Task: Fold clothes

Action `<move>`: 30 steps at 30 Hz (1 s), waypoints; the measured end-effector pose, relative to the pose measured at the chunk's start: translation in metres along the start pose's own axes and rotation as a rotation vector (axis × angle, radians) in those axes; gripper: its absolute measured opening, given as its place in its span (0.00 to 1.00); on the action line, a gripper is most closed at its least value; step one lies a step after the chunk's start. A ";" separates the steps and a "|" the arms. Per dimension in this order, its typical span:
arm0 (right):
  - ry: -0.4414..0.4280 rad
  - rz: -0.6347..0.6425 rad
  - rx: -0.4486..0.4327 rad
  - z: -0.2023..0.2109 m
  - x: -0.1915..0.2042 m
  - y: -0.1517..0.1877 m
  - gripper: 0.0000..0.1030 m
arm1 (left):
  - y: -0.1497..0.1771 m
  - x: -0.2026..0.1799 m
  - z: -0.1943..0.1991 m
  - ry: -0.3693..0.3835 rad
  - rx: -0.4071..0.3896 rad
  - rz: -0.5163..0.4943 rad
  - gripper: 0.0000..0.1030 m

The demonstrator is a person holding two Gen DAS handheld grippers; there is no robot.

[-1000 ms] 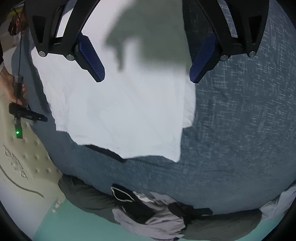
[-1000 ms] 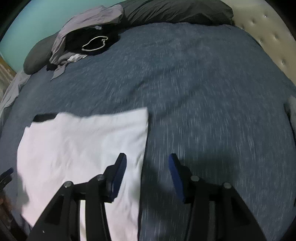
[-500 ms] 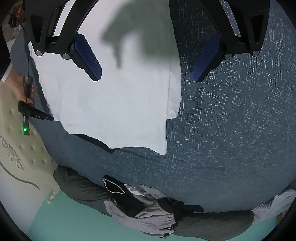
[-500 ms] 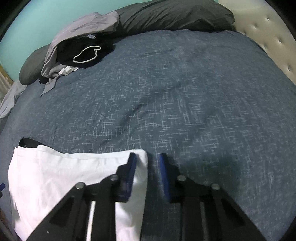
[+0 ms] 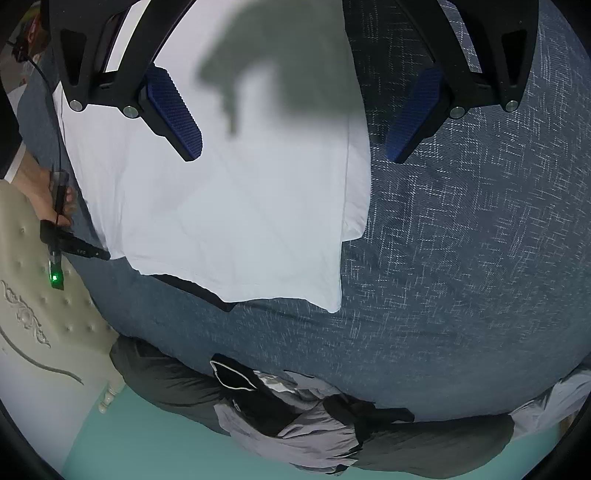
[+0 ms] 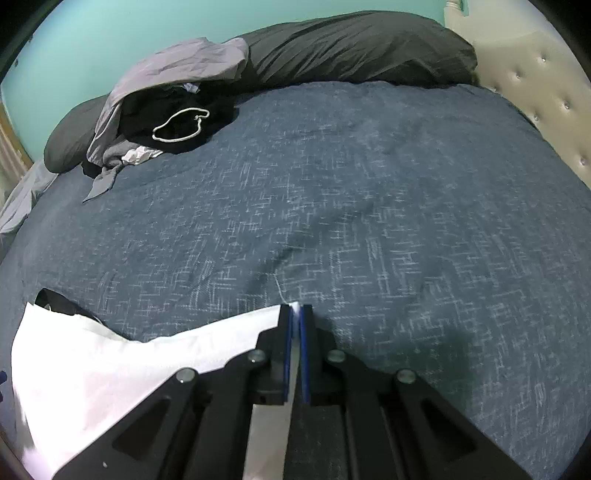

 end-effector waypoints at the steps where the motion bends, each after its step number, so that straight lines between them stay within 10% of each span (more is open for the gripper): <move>1: 0.006 0.003 0.010 -0.003 0.000 0.001 0.04 | 0.000 0.001 0.000 -0.001 -0.002 0.001 0.99; 16: -0.047 -0.155 0.035 0.024 -0.027 0.019 0.19 | -0.001 0.005 0.004 0.007 -0.010 0.017 0.99; 30: -0.231 -0.183 0.176 0.061 -0.015 0.108 0.13 | 0.000 0.001 0.007 0.018 -0.013 0.016 0.99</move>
Point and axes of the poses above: each gripper's, at about its wrist camera, not at the fingertips, and z roughly against the way its jaws point, x to its left, y to its underside, the point moved 10 cm from there along -z, roughly the way its jaws point, and after that the axes turned 3 degrees about -z, right-handed, at the moved point
